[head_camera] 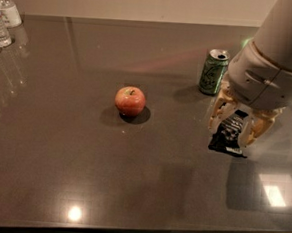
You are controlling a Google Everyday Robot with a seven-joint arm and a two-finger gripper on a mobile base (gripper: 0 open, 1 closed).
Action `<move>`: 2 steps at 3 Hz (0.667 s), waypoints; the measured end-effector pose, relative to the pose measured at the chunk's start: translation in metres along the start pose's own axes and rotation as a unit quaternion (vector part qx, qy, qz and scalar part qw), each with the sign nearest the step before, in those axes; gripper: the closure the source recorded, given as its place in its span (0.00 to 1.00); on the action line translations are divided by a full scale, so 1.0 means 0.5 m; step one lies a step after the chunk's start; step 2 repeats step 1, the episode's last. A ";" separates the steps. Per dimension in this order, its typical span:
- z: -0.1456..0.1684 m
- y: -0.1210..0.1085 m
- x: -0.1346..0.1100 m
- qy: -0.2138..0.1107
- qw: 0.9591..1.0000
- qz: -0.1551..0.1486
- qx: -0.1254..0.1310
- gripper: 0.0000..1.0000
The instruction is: Pick rxbar chocolate
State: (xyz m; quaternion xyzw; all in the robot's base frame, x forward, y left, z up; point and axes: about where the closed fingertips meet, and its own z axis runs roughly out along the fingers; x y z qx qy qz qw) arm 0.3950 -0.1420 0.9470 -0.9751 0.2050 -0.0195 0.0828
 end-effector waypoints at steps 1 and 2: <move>0.000 -0.001 0.001 0.001 1.000 0.000 0.001 1.00; 0.000 -0.001 0.001 0.001 1.000 0.000 0.001 1.00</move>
Offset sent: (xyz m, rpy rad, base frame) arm 0.0000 0.0000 0.0000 0.0000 0.0000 0.0000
